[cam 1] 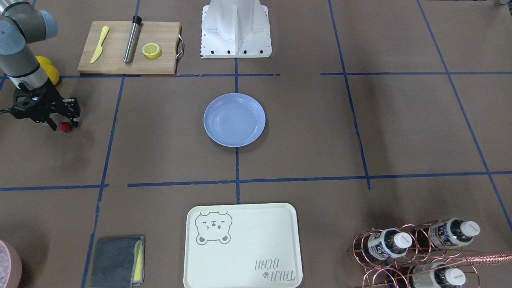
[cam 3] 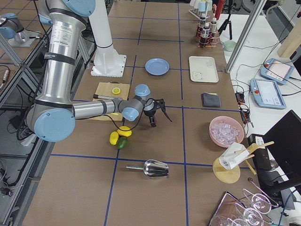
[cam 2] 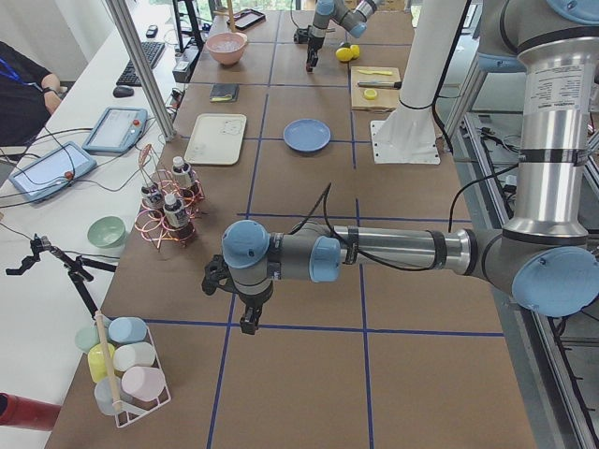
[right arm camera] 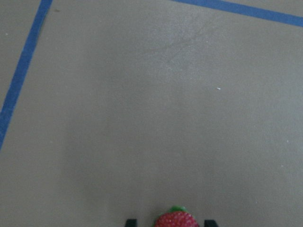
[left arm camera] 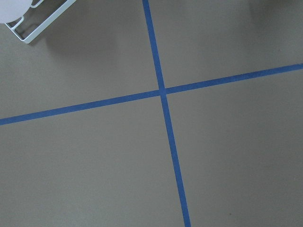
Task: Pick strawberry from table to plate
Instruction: 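Lower the right gripper onto the red strawberry and grasp it, then carry the strawberry with the right gripper over the blue plate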
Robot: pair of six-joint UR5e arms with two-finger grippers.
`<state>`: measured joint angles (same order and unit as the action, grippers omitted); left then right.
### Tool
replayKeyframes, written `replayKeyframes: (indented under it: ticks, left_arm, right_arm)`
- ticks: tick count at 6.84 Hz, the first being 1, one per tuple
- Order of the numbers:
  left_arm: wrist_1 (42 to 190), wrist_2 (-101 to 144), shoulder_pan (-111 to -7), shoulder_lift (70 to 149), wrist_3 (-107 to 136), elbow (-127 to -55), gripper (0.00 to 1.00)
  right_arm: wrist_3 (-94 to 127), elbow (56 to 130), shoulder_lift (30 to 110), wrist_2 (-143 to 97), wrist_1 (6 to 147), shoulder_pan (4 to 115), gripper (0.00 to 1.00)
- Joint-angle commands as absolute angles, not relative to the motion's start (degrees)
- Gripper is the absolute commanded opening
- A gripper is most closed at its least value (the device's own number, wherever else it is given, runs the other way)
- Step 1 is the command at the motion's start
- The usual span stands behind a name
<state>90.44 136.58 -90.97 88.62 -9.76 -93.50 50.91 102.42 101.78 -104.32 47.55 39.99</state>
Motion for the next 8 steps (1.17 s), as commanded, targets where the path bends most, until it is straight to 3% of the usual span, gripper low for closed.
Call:
replayKeyframes:
  ticks: [1, 2, 4, 7, 8]
  left_arm:
    - [90.4, 136.6, -91.0, 88.7, -9.8, -93.6, 1.0]
    - [90.4, 136.5, -91.0, 88.7, -9.8, -93.8, 1.0]
    - [90.4, 136.4, -91.0, 88.8, -9.8, -94.0, 1.0]
    - [90.4, 136.5, -91.0, 88.9, -9.6, -94.8, 1.0]
    - [90.3, 136.5, -91.0, 88.8, -9.5, -95.5, 1.0]
  right_arm:
    - [51.1, 103.8, 99.8, -104.8, 48.2, 39.9, 0.0]
    - [51.4, 104.2, 95.3, -104.9, 51.9, 39.8, 0.0]
    - [55.1, 105.0, 78.6, -104.7, 70.0, 38.4, 0.0]
    - [69.9, 104.2, 59.4, -101.4, 85.3, 28.7, 0.0]
    - [74.4, 100.8, 53.1, -96.1, 88.9, 25.0, 0.0]
